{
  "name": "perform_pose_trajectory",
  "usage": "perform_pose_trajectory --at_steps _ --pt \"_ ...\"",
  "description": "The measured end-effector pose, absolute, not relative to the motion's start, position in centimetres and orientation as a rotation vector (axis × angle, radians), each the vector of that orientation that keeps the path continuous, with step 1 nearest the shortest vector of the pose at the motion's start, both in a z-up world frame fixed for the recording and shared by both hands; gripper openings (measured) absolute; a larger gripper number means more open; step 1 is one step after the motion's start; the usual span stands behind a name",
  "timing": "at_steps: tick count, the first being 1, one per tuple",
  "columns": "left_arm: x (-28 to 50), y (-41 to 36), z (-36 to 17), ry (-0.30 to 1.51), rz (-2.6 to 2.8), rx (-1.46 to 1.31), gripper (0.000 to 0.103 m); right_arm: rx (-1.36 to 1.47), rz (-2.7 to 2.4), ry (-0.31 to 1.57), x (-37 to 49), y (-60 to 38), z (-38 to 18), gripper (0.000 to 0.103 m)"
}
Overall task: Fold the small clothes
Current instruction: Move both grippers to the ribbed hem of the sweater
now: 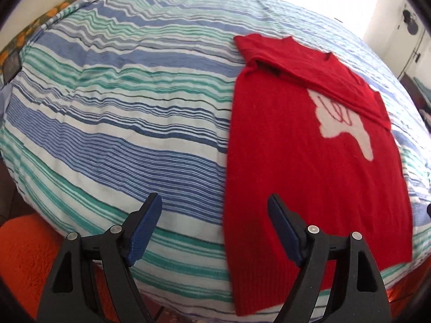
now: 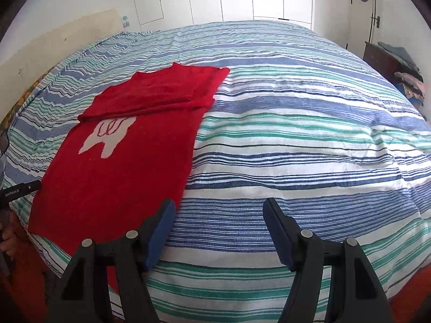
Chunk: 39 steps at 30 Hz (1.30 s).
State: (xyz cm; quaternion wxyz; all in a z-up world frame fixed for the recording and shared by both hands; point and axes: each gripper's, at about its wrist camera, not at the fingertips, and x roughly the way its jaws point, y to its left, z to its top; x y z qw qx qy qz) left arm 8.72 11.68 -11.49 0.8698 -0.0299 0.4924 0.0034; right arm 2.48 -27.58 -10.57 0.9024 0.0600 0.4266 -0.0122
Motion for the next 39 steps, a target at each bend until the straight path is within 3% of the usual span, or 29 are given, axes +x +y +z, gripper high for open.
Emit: perform_pose_trajectory --at_steps 6,12,17,32,39 --pt "7.8 9.4 -12.8 1.037 0.003 0.087 0.084 -0.035 0.188 0.878 1.7 -21.9 -10.0 0.068" --pt "8.0 9.5 -14.4 1.106 0.031 0.109 0.088 -0.078 0.218 1.096 2.2 -20.7 -15.2 0.068" --pt "7.7 9.5 -14.4 1.119 0.053 0.127 0.093 -0.003 0.190 1.114 1.8 -22.6 -15.4 0.078" --pt "6.7 11.4 -13.0 1.123 0.109 0.075 0.096 0.018 0.142 1.119 1.1 -23.6 -14.6 0.079" --pt "6.8 14.7 -10.7 0.986 0.166 -0.083 0.095 0.191 -0.183 0.934 -0.5 -30.8 -11.1 0.079"
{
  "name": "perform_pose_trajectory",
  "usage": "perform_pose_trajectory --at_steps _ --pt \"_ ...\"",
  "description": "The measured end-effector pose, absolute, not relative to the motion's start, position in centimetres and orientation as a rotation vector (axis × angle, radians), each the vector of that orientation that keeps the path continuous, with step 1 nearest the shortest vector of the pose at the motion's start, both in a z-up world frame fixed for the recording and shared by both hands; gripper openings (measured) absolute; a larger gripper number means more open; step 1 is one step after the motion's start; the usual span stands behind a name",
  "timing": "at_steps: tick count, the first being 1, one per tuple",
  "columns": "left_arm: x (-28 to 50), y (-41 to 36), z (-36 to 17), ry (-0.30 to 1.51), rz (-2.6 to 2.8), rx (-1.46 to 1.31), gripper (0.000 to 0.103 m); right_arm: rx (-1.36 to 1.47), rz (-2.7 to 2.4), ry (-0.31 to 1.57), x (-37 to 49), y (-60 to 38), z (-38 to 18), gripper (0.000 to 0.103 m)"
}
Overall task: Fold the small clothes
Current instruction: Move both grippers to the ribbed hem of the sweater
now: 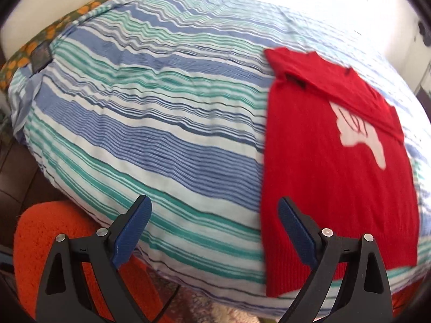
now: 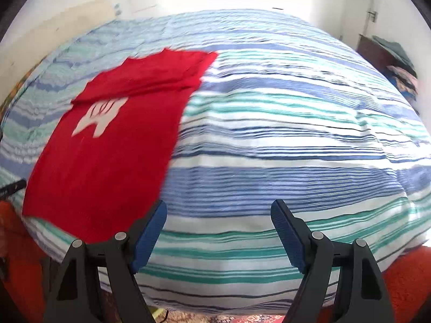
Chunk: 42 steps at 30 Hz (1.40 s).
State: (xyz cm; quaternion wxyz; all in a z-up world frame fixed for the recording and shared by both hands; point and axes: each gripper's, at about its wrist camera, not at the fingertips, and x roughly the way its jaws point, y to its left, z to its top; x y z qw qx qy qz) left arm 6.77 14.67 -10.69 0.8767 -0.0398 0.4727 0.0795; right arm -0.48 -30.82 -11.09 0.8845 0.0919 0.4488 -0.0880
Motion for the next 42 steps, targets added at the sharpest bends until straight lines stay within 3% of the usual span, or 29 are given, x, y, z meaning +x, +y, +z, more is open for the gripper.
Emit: perform_pose_trajectory --at_steps 3,10,22,42 --pt "8.2 15.3 -11.6 1.001 0.188 -0.109 0.095 0.246 -0.271 0.899 -0.5 -33.2 -11.1 0.079" --pt "10.9 15.6 -15.1 1.078 0.240 -0.094 0.100 0.443 -0.299 1.029 0.4 -37.0 -15.9 0.080" --pt "10.8 16.0 -15.3 1.104 0.219 -0.132 0.102 0.392 -0.284 1.033 1.2 -36.2 -16.2 0.093" --pt "11.0 15.7 -15.5 1.109 0.229 -0.086 0.103 0.352 -0.282 1.040 1.3 -35.7 -16.4 0.098"
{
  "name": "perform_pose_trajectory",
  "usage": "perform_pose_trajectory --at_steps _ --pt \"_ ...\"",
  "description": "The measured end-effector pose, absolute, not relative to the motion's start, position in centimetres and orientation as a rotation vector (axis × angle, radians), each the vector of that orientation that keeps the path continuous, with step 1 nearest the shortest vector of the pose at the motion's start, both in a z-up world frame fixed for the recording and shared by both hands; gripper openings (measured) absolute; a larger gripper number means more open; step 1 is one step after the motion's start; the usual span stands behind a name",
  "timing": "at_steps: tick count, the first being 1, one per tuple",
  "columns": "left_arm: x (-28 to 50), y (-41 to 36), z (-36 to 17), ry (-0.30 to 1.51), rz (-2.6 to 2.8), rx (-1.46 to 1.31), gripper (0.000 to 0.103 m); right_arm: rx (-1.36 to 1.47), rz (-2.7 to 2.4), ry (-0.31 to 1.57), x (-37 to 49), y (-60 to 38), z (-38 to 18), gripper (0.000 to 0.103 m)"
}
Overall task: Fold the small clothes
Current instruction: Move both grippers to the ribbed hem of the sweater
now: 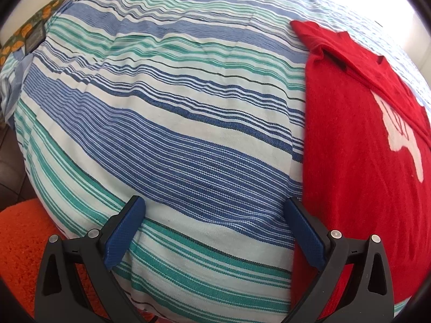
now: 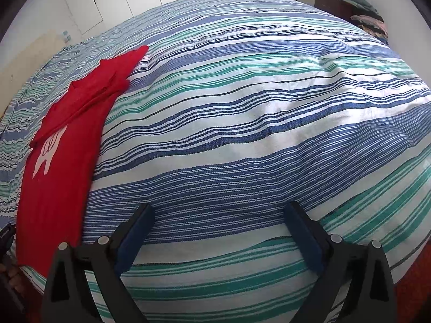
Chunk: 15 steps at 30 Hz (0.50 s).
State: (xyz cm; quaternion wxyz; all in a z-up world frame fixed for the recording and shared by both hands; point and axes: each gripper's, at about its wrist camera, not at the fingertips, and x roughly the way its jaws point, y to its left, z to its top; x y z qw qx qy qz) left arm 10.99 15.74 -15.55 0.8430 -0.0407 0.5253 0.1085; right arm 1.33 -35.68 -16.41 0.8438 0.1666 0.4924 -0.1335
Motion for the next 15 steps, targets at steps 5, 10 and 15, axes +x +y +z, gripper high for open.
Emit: perform_pose_trajectory --at_steps 5,10,15 --pt "10.96 15.73 -15.56 1.109 0.230 -0.084 0.103 0.338 -0.280 1.042 1.26 -35.60 -16.43 0.099" --pt "10.94 15.69 -15.57 1.109 0.231 -0.084 0.103 0.334 -0.283 1.041 1.21 -35.57 -16.42 0.099" --pt "10.93 15.77 -15.42 1.113 0.229 -0.085 0.102 0.331 -0.283 1.041 1.22 -35.55 -16.42 0.099"
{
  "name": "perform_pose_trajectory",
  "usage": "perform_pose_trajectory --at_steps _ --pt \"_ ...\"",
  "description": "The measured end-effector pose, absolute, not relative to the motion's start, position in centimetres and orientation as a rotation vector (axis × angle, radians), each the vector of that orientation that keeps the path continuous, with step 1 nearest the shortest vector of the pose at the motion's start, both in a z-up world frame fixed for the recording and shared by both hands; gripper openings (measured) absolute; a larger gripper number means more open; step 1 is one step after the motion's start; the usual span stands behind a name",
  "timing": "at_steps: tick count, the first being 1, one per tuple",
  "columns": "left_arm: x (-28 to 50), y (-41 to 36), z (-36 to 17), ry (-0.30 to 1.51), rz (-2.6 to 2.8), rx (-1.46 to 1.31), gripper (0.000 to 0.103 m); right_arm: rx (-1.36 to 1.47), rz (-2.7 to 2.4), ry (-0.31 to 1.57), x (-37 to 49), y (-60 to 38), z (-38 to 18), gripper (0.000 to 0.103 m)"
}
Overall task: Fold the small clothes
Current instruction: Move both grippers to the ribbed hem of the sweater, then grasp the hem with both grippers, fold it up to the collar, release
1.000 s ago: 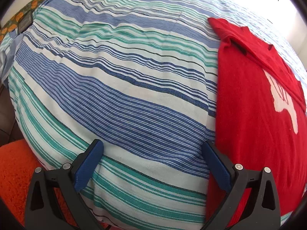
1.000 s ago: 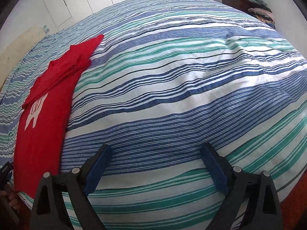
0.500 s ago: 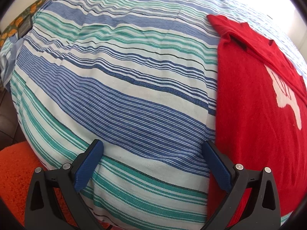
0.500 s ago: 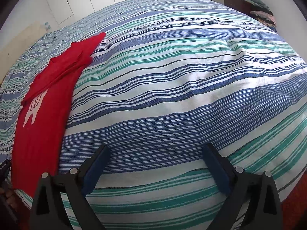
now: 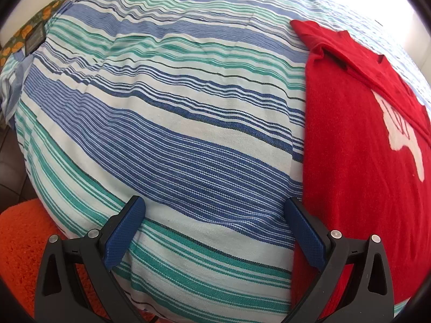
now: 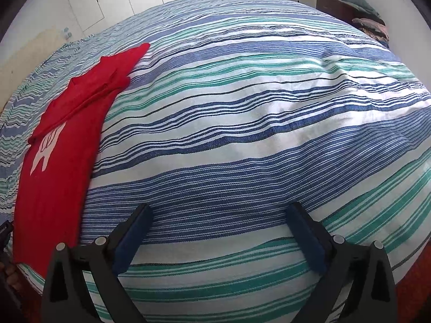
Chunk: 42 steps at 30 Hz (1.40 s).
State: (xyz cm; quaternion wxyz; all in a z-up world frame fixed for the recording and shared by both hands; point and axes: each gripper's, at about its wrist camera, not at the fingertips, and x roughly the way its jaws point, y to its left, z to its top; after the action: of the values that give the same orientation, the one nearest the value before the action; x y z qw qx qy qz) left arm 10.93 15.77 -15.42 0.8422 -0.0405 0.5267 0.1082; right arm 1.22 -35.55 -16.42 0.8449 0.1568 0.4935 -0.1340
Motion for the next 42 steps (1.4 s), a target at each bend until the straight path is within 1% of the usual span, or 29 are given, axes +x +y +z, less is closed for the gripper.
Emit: perform_pose_trajectory --at_steps 2,4,7,9,10,11,13,15,16,17,18,20,22,24,25,26,27,28,29,30,31,34,37,40,42 --pt "10.6 16.0 -14.5 1.133 0.225 -0.097 0.099 0.338 -0.281 1.040 1.2 -35.7 -16.3 0.100" --pt "9.1 16.7 -12.1 1.104 0.144 -0.179 0.097 0.370 -0.274 1.035 1.0 -36.1 -15.6 0.098" --pt "7.0 16.8 -10.2 1.079 -0.013 -0.258 0.097 0.477 -0.169 0.986 0.1 -36.3 -12.9 0.092" --pt "6.2 15.9 -11.0 1.136 -0.091 -0.252 0.097 0.507 -0.047 0.954 -0.7 -35.2 -11.1 0.092" --pt "6.0 15.4 -11.6 1.170 -0.117 -0.257 0.095 0.507 0.021 0.949 -0.9 -34.3 -10.5 0.092" --pt "6.0 15.0 -11.9 1.191 -0.130 -0.256 0.093 0.509 0.090 0.962 -1.0 -33.3 -10.2 0.092" --pt "6.1 14.0 -12.1 1.200 -0.151 -0.227 0.093 0.522 0.211 1.019 -1.0 -31.0 -10.5 0.091" --pt "6.2 13.3 -12.3 1.211 -0.168 -0.209 0.093 0.516 0.291 1.057 -1.0 -29.0 -11.1 0.089" --pt "6.3 13.3 -12.5 1.221 -0.175 -0.211 0.090 0.501 0.308 1.074 -1.2 -28.2 -11.5 0.088" --pt "6.3 13.2 -12.7 1.233 -0.184 -0.218 0.083 0.488 0.315 1.089 -1.2 -27.6 -11.8 0.087" --pt "6.2 13.2 -12.8 1.244 -0.194 -0.227 0.078 0.485 0.324 1.100 -1.2 -27.2 -12.1 0.086" --pt "6.1 12.9 -13.2 1.273 -0.228 -0.259 0.062 0.500 0.352 1.111 -1.0 -26.9 -12.6 0.083" --pt "6.1 12.7 -13.6 1.294 -0.241 -0.276 0.057 0.531 0.381 1.121 -0.5 -26.7 -13.2 0.078" --pt "6.1 12.4 -13.9 1.314 -0.256 -0.268 0.057 0.562 0.378 1.138 0.0 -26.7 -13.9 0.075" --pt "6.1 12.2 -14.1 1.329 -0.264 -0.263 0.055 0.578 0.391 1.147 0.2 -26.5 -14.3 0.073" --pt "6.1 12.1 -14.1 1.339 -0.266 -0.256 0.048 0.593 0.407 1.164 0.4 -26.3 -14.7 0.070" --pt "6.0 12.1 -14.2 1.347 -0.271 -0.249 0.042 0.598 0.414 1.192 0.6 -26.1 -15.2 0.061" --pt "6.0 12.0 -14.2 1.355 -0.275 -0.246 0.017 0.592 0.410 1.212 0.7 -25.9 -15.6 0.047" --pt "6.0 11.9 -14.3 1.369 -0.289 -0.252 0.007 0.582 0.407 1.219 0.9 -25.8 -15.7 0.040" --pt "6.0 12.0 -14.2 1.366 -0.288 -0.259 0.007 0.576 0.406 1.221 0.9 -25.8 -15.7 0.017" --pt "5.8 12.1 -13.8 1.358 -0.292 -0.265 0.006 0.581 0.407 1.221 0.9 -25.9 -15.7 0.005" --pt "5.2 12.9 -12.5 1.329 -0.314 -0.324 0.006 0.578 0.399 1.181 0.4 -26.2 -14.8 0.005" --pt "5.3 13.8 -10.5 1.283 -0.354 -0.442 0.005 0.611 0.385 1.118 0.0 -27.0 -13.7 0.005" --pt "7.2 14.7 -8.1 1.212 -0.394 -0.559 0.005 0.650 0.385 1.039 0.7 -27.6 -12.1 0.005" --pt "9.7 14.8 -6.7 1.167 -0.413 -0.616 0.005 0.700 0.377 0.979 2.0 -28.2 -11.1 0.005"
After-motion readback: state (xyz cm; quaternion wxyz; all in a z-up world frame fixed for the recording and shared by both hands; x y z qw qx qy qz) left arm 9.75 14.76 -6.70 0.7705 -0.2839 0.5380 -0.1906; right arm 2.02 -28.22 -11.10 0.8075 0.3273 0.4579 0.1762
